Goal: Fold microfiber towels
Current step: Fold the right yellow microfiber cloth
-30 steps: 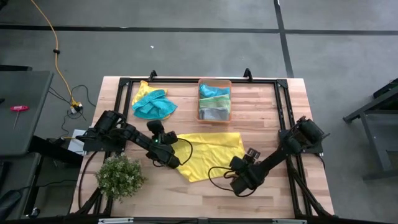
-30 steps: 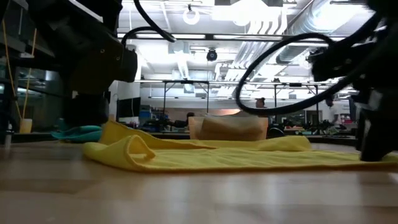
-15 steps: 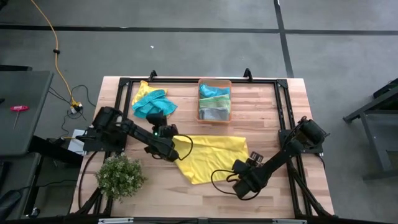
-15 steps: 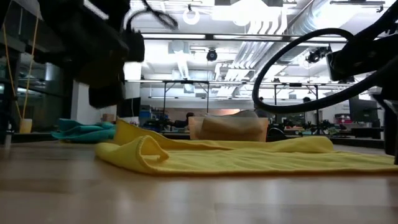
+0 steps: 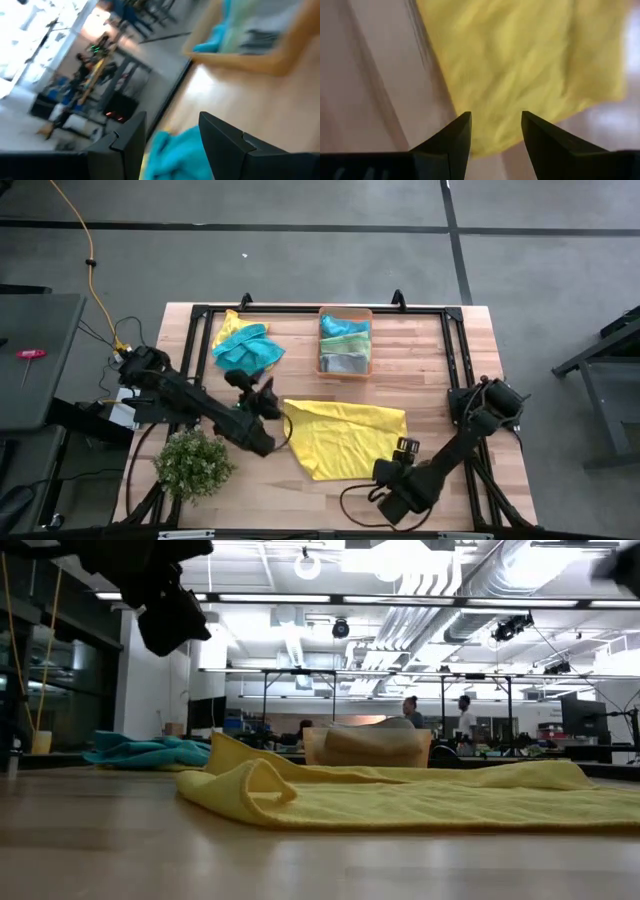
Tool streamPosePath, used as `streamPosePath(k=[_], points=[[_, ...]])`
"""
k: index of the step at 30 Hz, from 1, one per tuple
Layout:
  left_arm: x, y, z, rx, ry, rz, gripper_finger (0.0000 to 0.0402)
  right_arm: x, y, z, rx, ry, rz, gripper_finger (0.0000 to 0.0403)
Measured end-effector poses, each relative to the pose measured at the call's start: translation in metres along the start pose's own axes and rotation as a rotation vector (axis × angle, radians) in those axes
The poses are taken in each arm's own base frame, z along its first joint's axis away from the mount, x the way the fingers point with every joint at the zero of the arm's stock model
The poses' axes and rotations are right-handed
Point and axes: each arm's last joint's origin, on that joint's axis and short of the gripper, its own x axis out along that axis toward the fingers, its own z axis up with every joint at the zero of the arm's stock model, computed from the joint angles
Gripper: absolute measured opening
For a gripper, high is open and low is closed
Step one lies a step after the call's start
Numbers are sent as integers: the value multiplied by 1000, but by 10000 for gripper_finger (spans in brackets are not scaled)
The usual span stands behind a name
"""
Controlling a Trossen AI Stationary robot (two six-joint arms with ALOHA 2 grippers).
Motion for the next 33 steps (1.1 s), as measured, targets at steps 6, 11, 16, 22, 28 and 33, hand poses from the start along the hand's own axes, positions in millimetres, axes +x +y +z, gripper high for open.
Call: streamPosePath(k=[6,11,16,22,28,33], points=[[-25,-30,4,59,-70,-153,172,-11,-17,4,23,-61,-184,167],[-31,-62,15,186,-83,-470,172,8,-34,2,3,17,-302,167],[-21,-82,23,214,-175,-797,172,36,-61,-12,5,125,-397,167],[-7,-79,17,85,-207,-755,172,56,-88,-47,98,126,-267,167],[-4,-79,-6,-57,-323,-852,172,58,-96,-63,161,-167,82,167],[-3,-78,-13,-125,-397,-899,171,60,-99,-54,188,-395,278,167]])
